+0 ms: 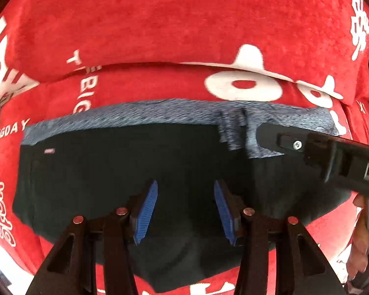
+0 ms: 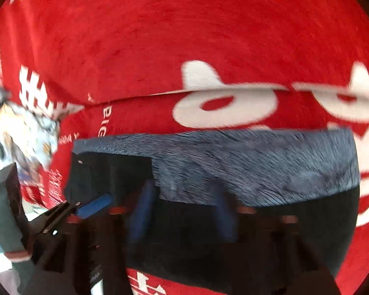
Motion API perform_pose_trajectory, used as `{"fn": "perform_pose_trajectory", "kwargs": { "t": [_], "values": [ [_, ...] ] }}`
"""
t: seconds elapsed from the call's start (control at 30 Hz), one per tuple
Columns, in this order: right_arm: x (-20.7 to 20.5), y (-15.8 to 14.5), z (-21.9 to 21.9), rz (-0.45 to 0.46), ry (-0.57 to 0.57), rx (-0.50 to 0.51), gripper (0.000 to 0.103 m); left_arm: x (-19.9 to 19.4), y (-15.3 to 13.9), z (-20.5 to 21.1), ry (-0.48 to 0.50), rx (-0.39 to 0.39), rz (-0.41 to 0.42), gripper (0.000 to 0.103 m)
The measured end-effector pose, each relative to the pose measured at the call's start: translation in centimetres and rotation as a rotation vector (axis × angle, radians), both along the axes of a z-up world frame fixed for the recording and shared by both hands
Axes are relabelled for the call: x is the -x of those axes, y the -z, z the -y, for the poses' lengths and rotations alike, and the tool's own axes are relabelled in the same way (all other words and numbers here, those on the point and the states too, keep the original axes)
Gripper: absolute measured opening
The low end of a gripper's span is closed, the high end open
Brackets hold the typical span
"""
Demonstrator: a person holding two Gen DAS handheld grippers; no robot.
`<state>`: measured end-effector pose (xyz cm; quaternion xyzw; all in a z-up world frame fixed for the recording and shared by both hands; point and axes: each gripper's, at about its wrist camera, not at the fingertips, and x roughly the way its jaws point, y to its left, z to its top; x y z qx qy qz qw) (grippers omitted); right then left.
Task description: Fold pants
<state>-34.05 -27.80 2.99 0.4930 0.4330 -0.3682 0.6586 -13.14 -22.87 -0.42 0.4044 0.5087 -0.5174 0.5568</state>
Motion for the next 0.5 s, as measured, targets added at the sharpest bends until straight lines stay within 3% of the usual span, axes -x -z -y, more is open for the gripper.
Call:
{"fn": "perform_pose_trajectory", "kwargs": {
  "t": [0.07, 0.1, 0.13, 0.27, 0.4, 0.5],
  "values": [
    [-2.1, 0.5, -0.5, -0.102, -0.053, -0.002, 0.056, -1.0, -0.3, -0.6, -0.027, 0.009, 0.001, 0.050],
    [-3.0, 1.0, -0.7, -0.181, -0.070, 0.004, 0.032, -1.5, -0.4, -0.9, -0.039, 0.013, 0.000, 0.050],
    [-3.2, 1.6, -0.9, -0.231, -0.074, 0.008, 0.016, -2.0, -0.5, -1.2, -0.050, 0.014, 0.001, 0.050],
    [-2.8, 2.1, -1.3, -0.172, -0.009, -0.011, 0.009, -3.4, -0.4, -2.0, -0.081, 0.010, 0.005, 0.050],
    [-2.8, 2.0, -2.5, -0.128, -0.028, -0.035, 0.008, -4.2, -0.2, -2.8, -0.085, 0.005, 0.016, 0.050],
    [-3.3, 2.6, -3.6, 0.000, -0.053, -0.156, 0.006, -4.8, 0.1, -3.3, -0.107, -0.005, -0.004, 0.050]
  ]
}}
